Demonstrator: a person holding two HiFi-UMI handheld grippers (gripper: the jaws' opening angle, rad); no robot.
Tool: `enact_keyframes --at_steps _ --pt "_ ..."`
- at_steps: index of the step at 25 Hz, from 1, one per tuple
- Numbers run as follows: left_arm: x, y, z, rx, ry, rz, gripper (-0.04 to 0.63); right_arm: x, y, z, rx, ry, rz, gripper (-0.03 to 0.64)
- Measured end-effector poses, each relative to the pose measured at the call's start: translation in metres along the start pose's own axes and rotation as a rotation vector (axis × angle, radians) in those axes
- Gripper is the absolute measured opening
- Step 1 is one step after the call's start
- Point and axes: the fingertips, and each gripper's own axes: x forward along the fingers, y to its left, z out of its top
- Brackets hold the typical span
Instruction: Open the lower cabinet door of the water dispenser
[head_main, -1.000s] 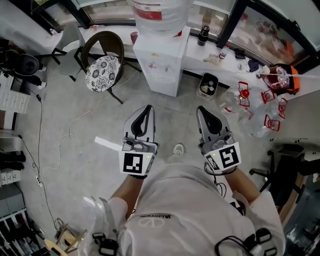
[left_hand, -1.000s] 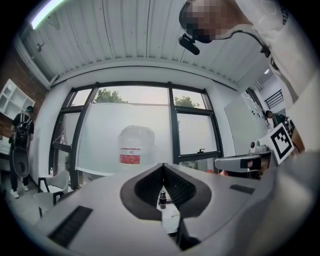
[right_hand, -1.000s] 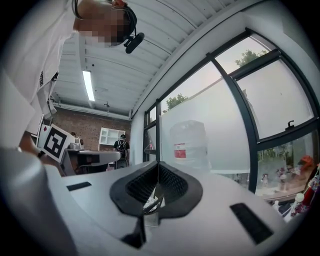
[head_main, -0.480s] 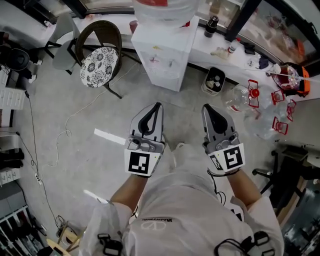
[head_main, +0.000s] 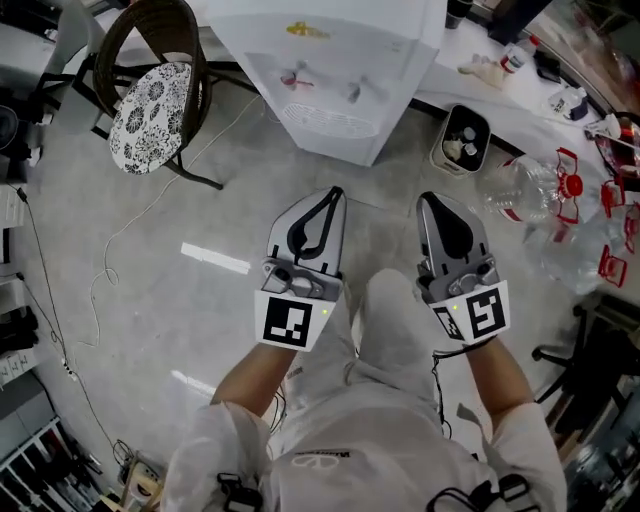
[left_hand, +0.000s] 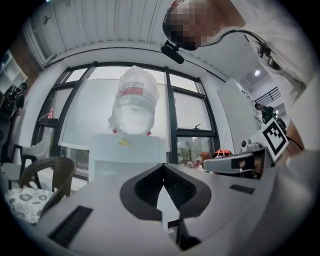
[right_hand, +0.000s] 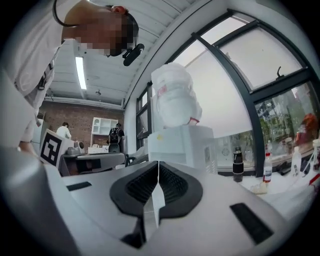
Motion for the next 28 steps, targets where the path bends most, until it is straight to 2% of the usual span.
enact_keyframes --at_steps 5,11,21,28 --pt "0.027 0.005 -0.104 0.000 -0.006 -0.037 0.003 0.028 -0.026 -0.107 0.013 0.002 -0.011 0.017" --pt "0.058 0.011 -0.195 0.017 -0.016 -0.079 0.003 0.059 -0.040 -0.203 0.017 0.006 -0.013 0.017" --pt "0.084 0.006 -0.277 0.053 -0.071 -0.121 0.003 0.081 -0.072 -0.287 0.001 -0.044 -0.024 0.018" --pt "0.085 0.001 -0.309 0.040 -0.087 -0.150 0.003 0.088 -0.074 -0.325 0.003 -0.048 0.033 0.018"
